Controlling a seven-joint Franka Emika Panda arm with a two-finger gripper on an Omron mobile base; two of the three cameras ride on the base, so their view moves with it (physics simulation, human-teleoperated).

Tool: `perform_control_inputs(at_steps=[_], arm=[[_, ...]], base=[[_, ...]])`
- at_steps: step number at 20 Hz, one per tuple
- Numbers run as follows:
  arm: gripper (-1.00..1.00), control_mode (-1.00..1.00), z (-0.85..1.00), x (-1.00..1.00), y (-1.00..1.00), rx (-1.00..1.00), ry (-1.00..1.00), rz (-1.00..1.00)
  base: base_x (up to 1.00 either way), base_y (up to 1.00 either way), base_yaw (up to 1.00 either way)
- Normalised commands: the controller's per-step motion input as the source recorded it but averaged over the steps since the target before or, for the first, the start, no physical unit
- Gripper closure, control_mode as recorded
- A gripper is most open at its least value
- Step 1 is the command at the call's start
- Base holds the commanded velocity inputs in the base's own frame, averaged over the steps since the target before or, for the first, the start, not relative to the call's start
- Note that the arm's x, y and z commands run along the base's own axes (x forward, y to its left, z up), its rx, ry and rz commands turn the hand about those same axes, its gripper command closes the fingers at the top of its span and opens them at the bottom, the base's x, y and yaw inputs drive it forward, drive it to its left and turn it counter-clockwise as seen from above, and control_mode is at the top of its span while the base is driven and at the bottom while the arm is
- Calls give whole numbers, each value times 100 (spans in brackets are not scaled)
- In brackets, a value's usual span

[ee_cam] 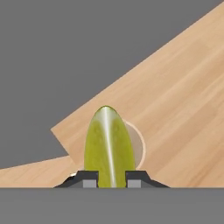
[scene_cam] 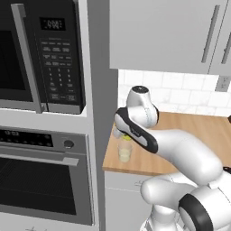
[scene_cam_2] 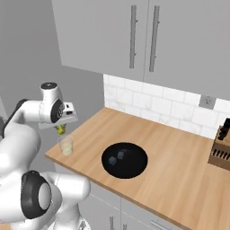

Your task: Grab a lemon wedge from the fridge and one ice cube from the ice bowl, and put them in the glass of lemonade.

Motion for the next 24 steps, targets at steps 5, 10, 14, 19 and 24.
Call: perform_control_inputs(at_steps=[5,10,14,19,24], arm=[[100,-100,-22,14,0,-1,0,0],[100,-100,-15,3,0,-1,0,0],[100,-100,-20,6,0,-2,4,0],[100,-100,-6,10,0,-1,1,0],[100,-100,0,2,20,0,1,0]], base=[[0,0,0],[0,0,0],[0,0,0],[0,0,0],[0,0,0]])
